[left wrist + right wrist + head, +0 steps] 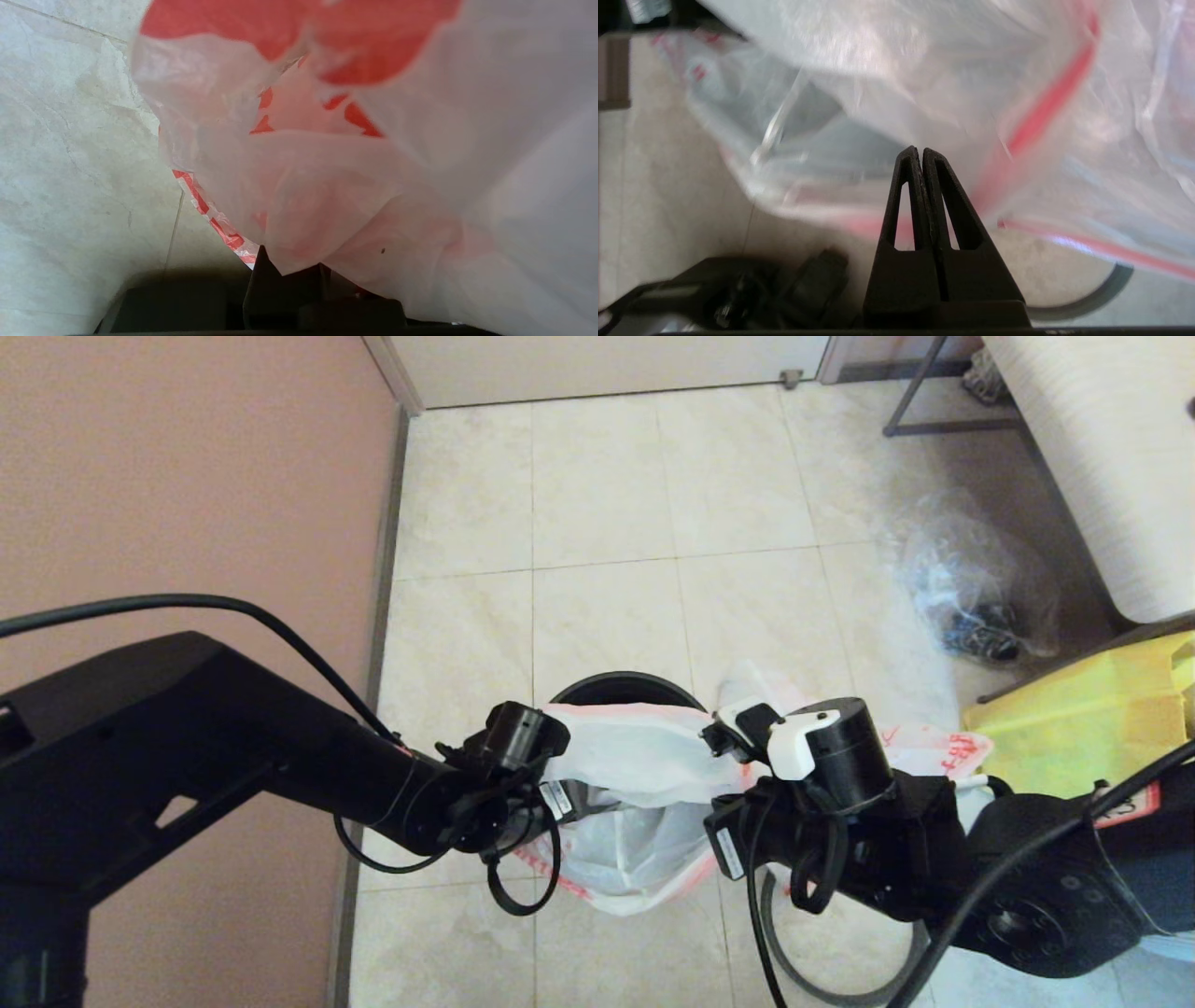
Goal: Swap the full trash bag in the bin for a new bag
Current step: Put the new garbage bag on the trash can
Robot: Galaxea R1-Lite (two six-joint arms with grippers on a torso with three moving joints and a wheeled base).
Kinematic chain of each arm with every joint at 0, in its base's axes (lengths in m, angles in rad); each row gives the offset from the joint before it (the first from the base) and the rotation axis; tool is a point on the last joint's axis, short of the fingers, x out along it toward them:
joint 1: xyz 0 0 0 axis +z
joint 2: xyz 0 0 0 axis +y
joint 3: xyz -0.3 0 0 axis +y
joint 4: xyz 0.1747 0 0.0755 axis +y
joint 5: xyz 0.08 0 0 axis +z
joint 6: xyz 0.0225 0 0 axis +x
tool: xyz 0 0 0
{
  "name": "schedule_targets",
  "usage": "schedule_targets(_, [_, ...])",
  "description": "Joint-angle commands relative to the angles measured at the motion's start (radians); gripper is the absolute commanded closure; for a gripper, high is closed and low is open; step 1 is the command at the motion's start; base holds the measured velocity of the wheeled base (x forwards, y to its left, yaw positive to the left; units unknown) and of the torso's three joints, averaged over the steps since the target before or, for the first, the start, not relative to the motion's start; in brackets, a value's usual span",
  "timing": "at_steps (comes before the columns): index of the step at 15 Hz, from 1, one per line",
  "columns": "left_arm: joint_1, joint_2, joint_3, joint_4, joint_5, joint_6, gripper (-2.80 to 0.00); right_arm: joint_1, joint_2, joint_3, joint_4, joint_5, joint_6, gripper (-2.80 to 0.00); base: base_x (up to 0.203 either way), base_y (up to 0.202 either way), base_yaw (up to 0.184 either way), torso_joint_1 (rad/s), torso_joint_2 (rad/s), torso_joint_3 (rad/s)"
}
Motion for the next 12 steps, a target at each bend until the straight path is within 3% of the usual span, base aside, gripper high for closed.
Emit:
schedule_targets(1, [0.000, 0.005, 0.002, -0.014, 0.001, -0.006, 0.00, -0.006, 0.062, -0.019, -0.003, -0.001, -0.001, 0.00, 0.000, 0.000, 0.000, 0.000, 0.00, 0.000])
schedule_targets(8, [0.004, 0.008, 0.002, -0.021, 0.001, -0.006, 0.00, -0.011, 0.087, 0.104, -0.011, -0.007, 0.008, 0.00, 0.000, 0.000, 0.000, 0.000, 0.00, 0.000])
schedule_targets(12, [0.004, 0.017, 0.006, -0.030, 0.001, -0.006, 0.00, -0.057, 0.206, 0.092, -0.133, -0.008, 0.003, 0.00, 0.000, 0.000, 0.000, 0.000, 0.00, 0.000])
